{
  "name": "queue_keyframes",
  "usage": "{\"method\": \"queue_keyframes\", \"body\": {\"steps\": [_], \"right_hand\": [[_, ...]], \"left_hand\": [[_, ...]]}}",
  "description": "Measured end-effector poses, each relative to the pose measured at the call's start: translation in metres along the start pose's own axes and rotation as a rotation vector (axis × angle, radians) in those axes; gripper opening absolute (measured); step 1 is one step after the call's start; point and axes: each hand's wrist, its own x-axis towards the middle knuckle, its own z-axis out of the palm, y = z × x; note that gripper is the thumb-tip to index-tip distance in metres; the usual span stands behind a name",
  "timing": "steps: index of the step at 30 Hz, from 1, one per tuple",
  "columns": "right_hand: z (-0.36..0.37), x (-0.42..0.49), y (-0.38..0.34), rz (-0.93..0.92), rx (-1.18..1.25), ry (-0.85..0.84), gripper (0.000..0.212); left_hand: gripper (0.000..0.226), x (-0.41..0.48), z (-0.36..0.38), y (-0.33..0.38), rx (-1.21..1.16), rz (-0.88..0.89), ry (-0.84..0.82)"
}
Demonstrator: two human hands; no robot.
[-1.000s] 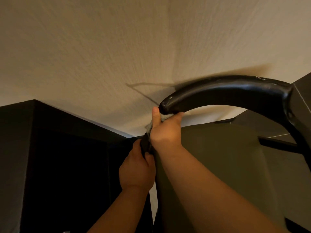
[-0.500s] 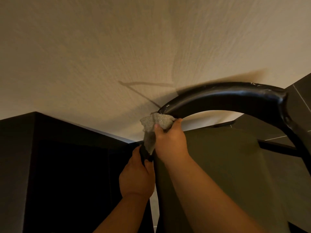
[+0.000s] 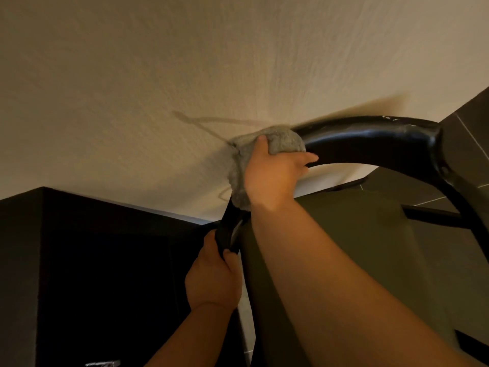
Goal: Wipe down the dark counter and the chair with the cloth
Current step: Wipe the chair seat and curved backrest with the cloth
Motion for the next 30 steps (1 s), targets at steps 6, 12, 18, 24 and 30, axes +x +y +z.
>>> {"method": "queue_keyframes", "body": {"steps": [6,12,18,24,30], "right_hand": [[0.010,-0.040,0.044,-0.036,-0.024,-0.129,0.125],[-0.004,-0.003,0.030,-0.018,0.059,-0.036,0.117],[0.009,-0.015,0.033,0.009,0.110,-0.052,0.119],[0.010,-0.005,0.036,0.034,0.044,-0.070,0.119],[0.002,0.000,0.026,0.051,0.098,-0.086,0.117]], "left_hand": [[0.052,0.010,0.004,0.003,0.044,-0.093,-0.054],[0.050,0.002,0.002,0.004,0.041,-0.057,0.003],[0.053,0.000,0.000,0.001,0.022,-0.036,0.006],[0.053,0.002,0.000,0.002,0.011,-0.046,0.008],[0.053,0.000,-0.001,0.002,0.009,-0.052,0.044]]}}
